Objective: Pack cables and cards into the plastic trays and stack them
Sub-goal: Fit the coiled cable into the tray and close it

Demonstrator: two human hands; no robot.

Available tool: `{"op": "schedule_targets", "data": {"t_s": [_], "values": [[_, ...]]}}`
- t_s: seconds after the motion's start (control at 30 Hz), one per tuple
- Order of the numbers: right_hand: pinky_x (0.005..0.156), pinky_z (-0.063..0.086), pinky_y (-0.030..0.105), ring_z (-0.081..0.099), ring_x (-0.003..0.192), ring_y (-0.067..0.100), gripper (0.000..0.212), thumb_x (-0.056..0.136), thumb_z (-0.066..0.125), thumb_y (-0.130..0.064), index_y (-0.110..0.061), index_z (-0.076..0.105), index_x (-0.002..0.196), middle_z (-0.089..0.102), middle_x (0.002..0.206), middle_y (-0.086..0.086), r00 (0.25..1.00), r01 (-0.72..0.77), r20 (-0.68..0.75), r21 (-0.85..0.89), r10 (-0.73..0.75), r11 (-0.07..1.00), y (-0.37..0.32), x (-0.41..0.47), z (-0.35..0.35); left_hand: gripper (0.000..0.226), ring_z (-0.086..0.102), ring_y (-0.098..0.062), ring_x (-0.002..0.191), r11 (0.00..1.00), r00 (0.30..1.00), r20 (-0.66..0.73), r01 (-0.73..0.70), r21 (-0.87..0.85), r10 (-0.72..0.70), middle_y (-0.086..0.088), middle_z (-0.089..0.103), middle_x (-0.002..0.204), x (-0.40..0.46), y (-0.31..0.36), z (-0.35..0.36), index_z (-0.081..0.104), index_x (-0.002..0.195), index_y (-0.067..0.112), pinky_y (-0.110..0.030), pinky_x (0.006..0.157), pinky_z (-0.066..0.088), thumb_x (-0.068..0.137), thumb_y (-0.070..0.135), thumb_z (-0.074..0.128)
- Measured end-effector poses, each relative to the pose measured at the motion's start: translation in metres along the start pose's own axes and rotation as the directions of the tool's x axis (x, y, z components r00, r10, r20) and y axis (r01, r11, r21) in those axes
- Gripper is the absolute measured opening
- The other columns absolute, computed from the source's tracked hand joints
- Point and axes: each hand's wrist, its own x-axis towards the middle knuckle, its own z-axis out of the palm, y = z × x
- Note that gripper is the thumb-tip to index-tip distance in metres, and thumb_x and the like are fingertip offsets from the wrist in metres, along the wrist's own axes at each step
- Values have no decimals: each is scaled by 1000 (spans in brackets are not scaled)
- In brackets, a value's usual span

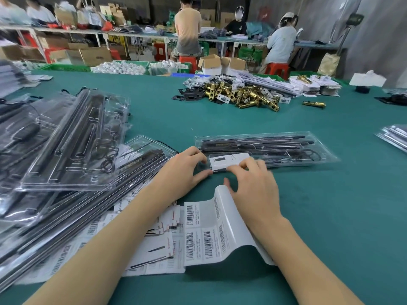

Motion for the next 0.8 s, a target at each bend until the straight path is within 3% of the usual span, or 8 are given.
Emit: {"op": "schedule_targets", "data": {"t_s": [0.1, 0.2, 0.27, 0.37, 0.5, 0.67, 0.8], "values": [[80, 41, 36, 51, 100, 22, 26, 86, 66, -28, -19, 69, 110, 62, 106, 0, 995, 63, -75, 3, -62, 998, 5, 6, -1, 31, 59, -18, 101, 1000, 1000, 7, -6, 10, 6, 6, 58, 119, 0, 0, -1, 68, 111, 20, -36, 91, 48, 95, 47, 63], [104, 38, 38, 49, 125, 20, 36, 93, 61, -29, -25, 66, 128, 60, 132, -2, 987, 145, 59, 24, -146, 989, 12, 9, 3, 32, 59, -17, 101, 1000, 1000, 5, -24, 16, 24, 7, 59, 117, 0, 1, -1, 68, 111, 20, -35, 90, 48, 95, 47, 62], [111, 34, 36, 45, 132, 18, 38, 97, 58, -29, -29, 63, 134, 56, 139, -4, 979, 164, 113, 52, -169, 985, 17, 11, 4, 32, 58, -15, 102, 998, 999, 5, -34, 52, 34, 9, 58, 118, -1, 1, 0, 67, 112, 22, -34, 88, 48, 96, 49, 59], [103, 38, 31, 45, 128, 17, 36, 98, 57, -29, -32, 64, 133, 57, 138, -5, 980, 158, 107, 88, -167, 983, 19, 13, 4, 34, 54, -11, 110, 990, 1000, 14, -18, 142, 16, 15, 54, 123, -3, 0, 0, 63, 116, 30, -33, 79, 49, 97, 55, 52], [95, 44, 35, 47, 117, 18, 33, 94, 61, -29, -32, 68, 126, 62, 125, -8, 976, 175, 115, 87, -184, 981, 21, 22, 3, 31, 50, -10, 115, 969, 999, 35, -7, 246, -1, 18, 51, 129, -1, 3, 3, 58, 118, 32, -30, 69, 37, 99, 53, 46], [97, 37, 36, 47, 115, 15, 31, 88, 63, -33, -39, 67, 118, 59, 119, -14, 978, 182, 101, 30, -184, 983, 26, 32, 2, 33, 45, -12, 119, 988, 991, 100, 72, 135, -86, 10, 44, 131, -4, 0, -4, 59, 124, 38, -32, 81, 46, 96, 54, 53], [93, 43, 39, 48, 114, 18, 26, 88, 66, -26, -35, 70, 112, 62, 117, -13, 985, 161, 56, 70, -165, 985, 24, 36, 7, 33, 44, -21, 115, 978, 966, 169, 175, 117, -193, -2, 47, 111, 7, 8, -12, 63, 118, 36, -40, 97, 44, 95, 57, 53]]}}
